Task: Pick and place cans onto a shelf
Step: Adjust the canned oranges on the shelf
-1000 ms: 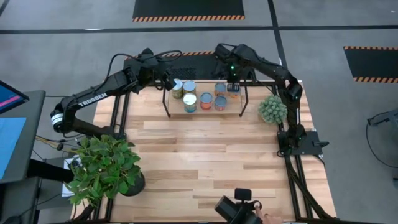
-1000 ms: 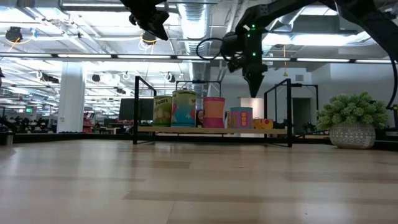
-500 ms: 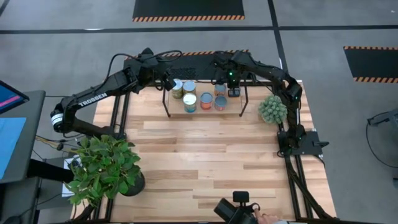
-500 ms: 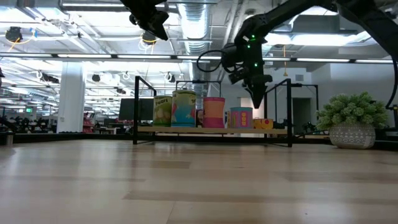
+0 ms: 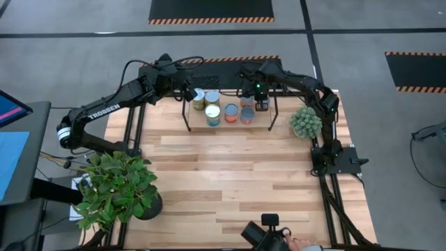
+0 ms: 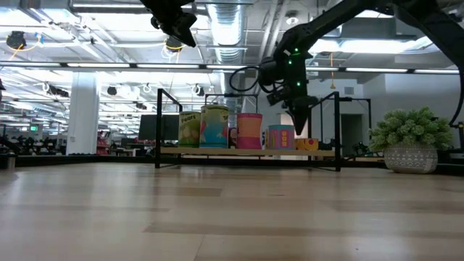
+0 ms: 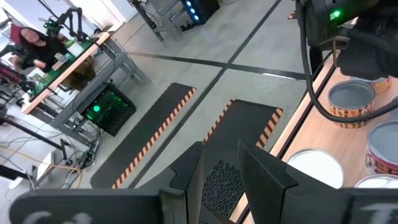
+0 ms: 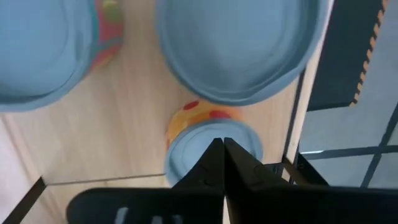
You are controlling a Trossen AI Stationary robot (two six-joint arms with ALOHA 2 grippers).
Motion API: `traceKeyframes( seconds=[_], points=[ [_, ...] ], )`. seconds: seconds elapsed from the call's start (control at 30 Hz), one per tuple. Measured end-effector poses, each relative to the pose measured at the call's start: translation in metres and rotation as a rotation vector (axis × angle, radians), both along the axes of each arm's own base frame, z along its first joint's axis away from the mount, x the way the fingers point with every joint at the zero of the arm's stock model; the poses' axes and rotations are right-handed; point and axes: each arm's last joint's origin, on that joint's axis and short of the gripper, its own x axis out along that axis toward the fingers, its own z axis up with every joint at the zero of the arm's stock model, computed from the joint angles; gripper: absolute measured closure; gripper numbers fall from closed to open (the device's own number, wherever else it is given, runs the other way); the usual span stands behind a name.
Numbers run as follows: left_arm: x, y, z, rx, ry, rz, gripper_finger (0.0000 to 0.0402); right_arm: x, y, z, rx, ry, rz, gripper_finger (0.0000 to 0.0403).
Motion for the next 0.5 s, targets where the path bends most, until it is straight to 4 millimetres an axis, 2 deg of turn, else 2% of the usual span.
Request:
traceKeyframes(
  seconds=[0.13, 0.27, 0.5],
  points=[
    [0.000, 0.000, 0.000, 0.005, 0.008, -0.004, 0.0308, -0.001, -0.002, -0.005, -0.003, -0.003, -0.002, 0.0385],
    [0.000, 0.000, 0.000, 0.011, 0.017, -0.007, 0.0308, -0.004, -0.001, -0.011, 0.011, 0.016, -0.002, 0.0396],
    [0.000, 0.000, 0.000, 0.011, 0.017, -0.008, 0.0308, -0.002, -0.006, -0.011, -0.017, -0.019, -0.008, 0.0387]
  ],
)
